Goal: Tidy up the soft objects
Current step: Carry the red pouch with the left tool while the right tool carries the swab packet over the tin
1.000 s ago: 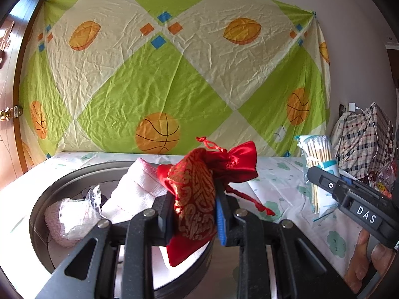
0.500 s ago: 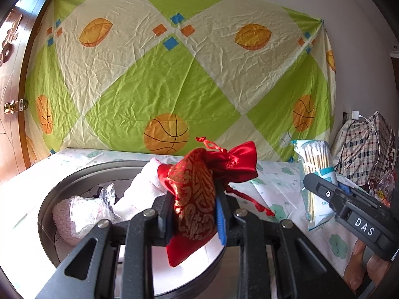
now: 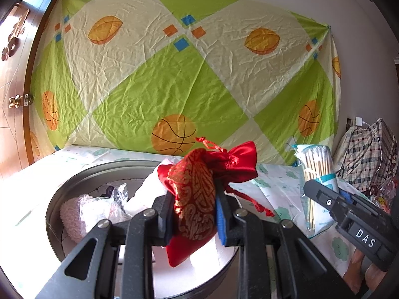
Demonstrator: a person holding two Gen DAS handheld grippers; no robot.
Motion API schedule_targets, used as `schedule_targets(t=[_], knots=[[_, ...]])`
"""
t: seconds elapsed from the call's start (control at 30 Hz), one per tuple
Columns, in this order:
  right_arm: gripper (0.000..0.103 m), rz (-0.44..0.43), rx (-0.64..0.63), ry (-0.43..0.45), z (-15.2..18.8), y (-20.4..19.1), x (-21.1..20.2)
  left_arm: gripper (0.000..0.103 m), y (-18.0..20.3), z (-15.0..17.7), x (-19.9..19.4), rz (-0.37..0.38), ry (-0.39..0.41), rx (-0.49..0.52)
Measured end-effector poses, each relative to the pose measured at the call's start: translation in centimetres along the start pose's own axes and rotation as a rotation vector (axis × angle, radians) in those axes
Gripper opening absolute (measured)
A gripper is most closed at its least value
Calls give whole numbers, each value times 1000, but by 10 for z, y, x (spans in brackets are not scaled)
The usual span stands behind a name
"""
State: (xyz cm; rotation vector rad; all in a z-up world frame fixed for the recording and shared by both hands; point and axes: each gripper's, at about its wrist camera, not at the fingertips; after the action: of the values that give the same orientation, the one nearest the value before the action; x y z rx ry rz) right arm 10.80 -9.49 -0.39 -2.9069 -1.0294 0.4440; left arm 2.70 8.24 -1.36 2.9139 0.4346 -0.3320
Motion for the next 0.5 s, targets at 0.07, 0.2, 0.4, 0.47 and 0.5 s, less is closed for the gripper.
schedule_targets(t=[0.07,0.2,0.4,0.47,0.5], knots=[[34,-3,-1,0,0,-1,1,26,-2,0,-1,-4,1,-2],[34,-8,1,0,0,-4,2,26,-7,-1,-1,-13,1,-7],[34,-26,-11,-4,1,-14,5,26,-17,-1,-1,-23,-4,-15],[34,-31,-16,-5,2,-17,6,26,-20,-1,-1,-27,-5,-19],[34,-34,-17,-6,2,-19,6,26,-21,-1,-1,-29,-5,-21]])
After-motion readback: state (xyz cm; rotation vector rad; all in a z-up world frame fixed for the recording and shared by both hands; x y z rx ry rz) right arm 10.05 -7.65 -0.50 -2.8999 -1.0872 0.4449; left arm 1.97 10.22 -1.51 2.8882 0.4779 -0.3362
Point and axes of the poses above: each gripper's, at about its wrist camera, not at the fingertips, and x roughly the way its jaws point, y to its right, z to its underside, and after that the axes turned 1 degree about z, right-handed
